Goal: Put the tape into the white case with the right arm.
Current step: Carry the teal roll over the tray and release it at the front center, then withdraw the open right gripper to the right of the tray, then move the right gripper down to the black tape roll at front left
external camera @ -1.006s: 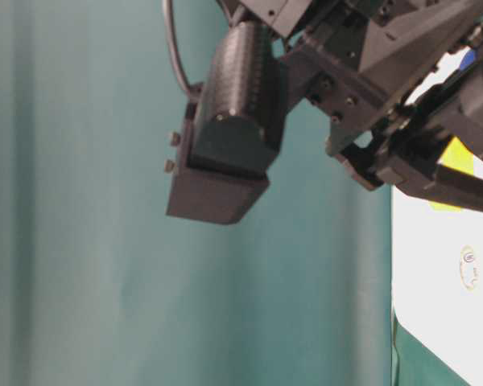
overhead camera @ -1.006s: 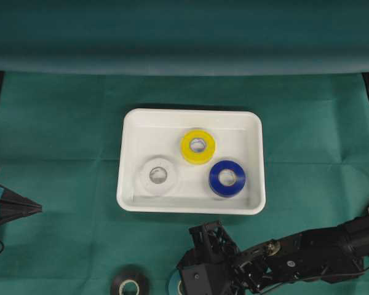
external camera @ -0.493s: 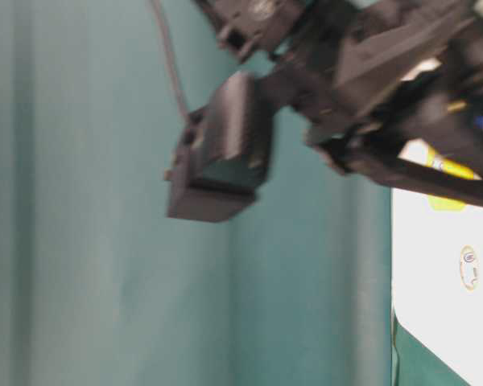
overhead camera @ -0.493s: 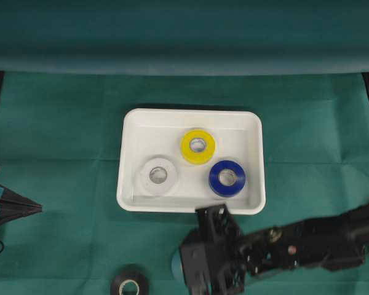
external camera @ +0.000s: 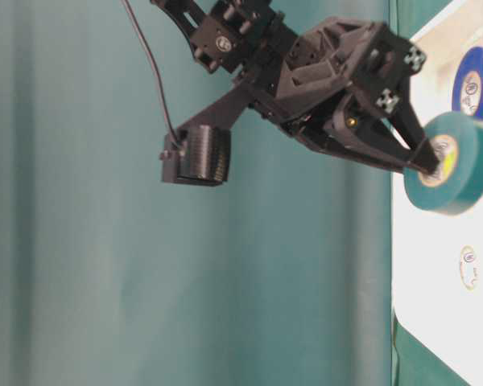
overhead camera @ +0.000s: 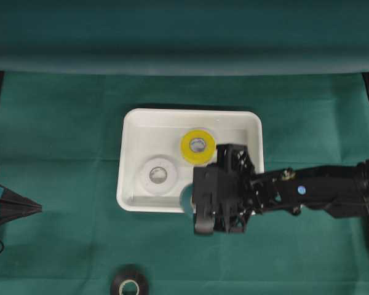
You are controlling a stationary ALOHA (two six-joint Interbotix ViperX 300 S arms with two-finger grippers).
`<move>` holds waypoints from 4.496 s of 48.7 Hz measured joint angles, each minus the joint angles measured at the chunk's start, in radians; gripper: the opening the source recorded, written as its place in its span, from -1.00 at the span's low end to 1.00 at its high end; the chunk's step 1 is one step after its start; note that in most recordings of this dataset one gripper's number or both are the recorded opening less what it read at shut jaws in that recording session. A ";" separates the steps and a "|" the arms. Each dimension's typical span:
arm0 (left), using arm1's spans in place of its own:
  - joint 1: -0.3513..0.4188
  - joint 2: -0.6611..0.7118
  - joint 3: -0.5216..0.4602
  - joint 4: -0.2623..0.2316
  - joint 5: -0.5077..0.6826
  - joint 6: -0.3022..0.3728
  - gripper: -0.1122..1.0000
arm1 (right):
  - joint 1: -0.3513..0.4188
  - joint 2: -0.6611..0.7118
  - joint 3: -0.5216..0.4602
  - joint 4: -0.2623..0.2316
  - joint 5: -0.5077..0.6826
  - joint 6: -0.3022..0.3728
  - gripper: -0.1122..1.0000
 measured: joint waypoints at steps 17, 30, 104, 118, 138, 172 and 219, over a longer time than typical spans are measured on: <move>0.000 0.000 0.000 0.000 0.000 -0.002 -0.80 | -0.094 -0.002 0.017 -0.067 -0.089 -0.021 -0.79; 0.000 0.000 0.000 0.000 0.000 -0.002 -0.80 | -0.126 0.009 0.037 -0.083 -0.153 -0.018 -0.79; 0.000 0.000 0.000 0.000 0.000 -0.002 -0.80 | -0.124 -0.175 0.244 -0.083 -0.126 -0.015 0.35; 0.000 0.000 0.000 0.000 0.000 -0.002 -0.80 | -0.124 -0.400 0.448 -0.083 -0.130 -0.014 0.34; 0.000 -0.002 0.000 0.000 0.000 -0.002 -0.80 | -0.124 -0.597 0.615 -0.083 -0.161 -0.011 0.34; 0.000 -0.002 0.000 0.002 -0.002 -0.002 -0.80 | 0.083 -0.646 0.712 -0.077 -0.247 -0.009 0.34; 0.000 -0.002 0.002 0.000 -0.002 -0.002 -0.80 | 0.160 -0.379 0.468 -0.071 -0.249 -0.008 0.33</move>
